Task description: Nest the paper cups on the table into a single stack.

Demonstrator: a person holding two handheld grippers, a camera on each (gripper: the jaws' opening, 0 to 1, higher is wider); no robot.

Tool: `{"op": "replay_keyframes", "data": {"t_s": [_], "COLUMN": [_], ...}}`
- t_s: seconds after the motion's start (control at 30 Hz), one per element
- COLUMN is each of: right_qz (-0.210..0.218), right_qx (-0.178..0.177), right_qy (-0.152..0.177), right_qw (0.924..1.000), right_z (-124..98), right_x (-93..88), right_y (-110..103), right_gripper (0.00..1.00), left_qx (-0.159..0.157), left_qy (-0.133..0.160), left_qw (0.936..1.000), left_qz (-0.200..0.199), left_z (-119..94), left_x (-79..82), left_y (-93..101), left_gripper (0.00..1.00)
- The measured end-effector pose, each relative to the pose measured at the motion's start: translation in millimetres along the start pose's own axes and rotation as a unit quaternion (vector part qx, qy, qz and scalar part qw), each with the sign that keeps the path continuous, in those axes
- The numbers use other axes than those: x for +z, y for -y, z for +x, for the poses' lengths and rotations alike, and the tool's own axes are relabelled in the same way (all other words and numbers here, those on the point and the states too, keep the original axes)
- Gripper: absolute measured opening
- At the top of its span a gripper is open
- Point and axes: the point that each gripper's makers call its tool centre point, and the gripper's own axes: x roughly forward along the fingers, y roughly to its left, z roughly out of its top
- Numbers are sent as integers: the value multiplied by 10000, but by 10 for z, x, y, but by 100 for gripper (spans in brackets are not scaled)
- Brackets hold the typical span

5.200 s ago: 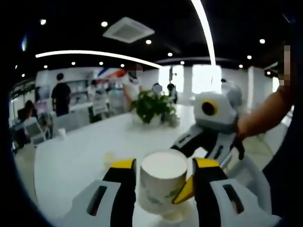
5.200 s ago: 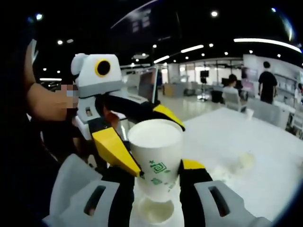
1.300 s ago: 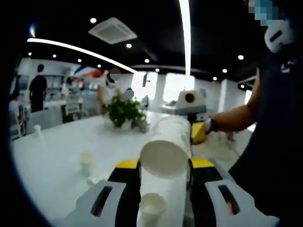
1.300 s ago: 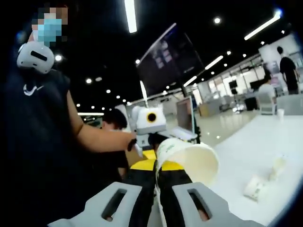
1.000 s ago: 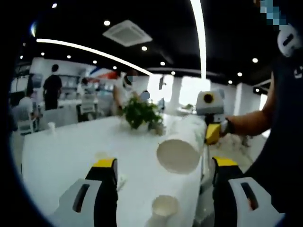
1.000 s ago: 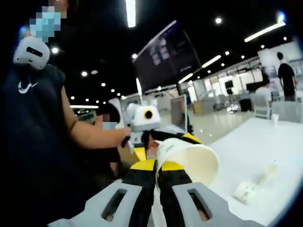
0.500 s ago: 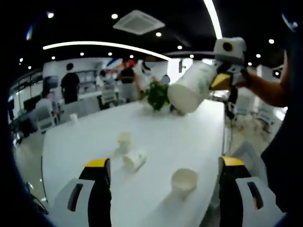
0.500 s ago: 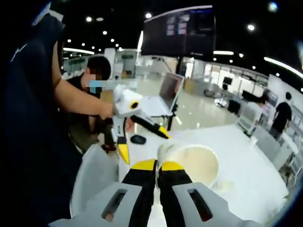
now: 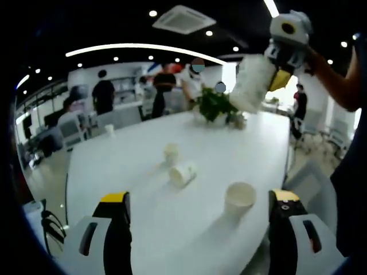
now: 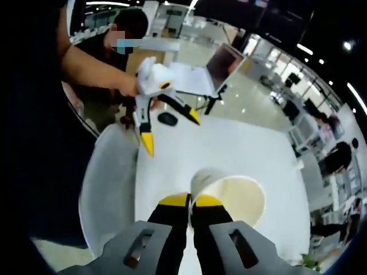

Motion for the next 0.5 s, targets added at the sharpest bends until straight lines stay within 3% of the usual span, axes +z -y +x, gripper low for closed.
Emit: {"op": "replay_keyframes", "data": {"t_s": [0.1, 0.23, 0.37, 0.5], "right_qz": [12, -33, 208, 134], "right_qx": [358, 560, 674, 670], "right_qy": [-379, -1000, -1094, -1217], "right_qw": [9986, 9934, 9915, 9902], "right_z": [55, 121, 191, 221], "right_x": [-21, -118, -2, 55], "right_y": [-80, -127, -131, -127], "right_gripper": [0, 0, 0, 0], "left_qx": [22, 7, -52, -109], "left_qy": [-6, -46, -90, -165], "left_qw": [9999, 9999, 9997, 9995], "left_qz": [-104, -139, -200, -251], "left_z": [52, 46, 19, 10], "left_x": [-18, -51, -108, -178], "left_y": [30, 28, 35, 31], "left_gripper": [98, 98, 98, 98]}}
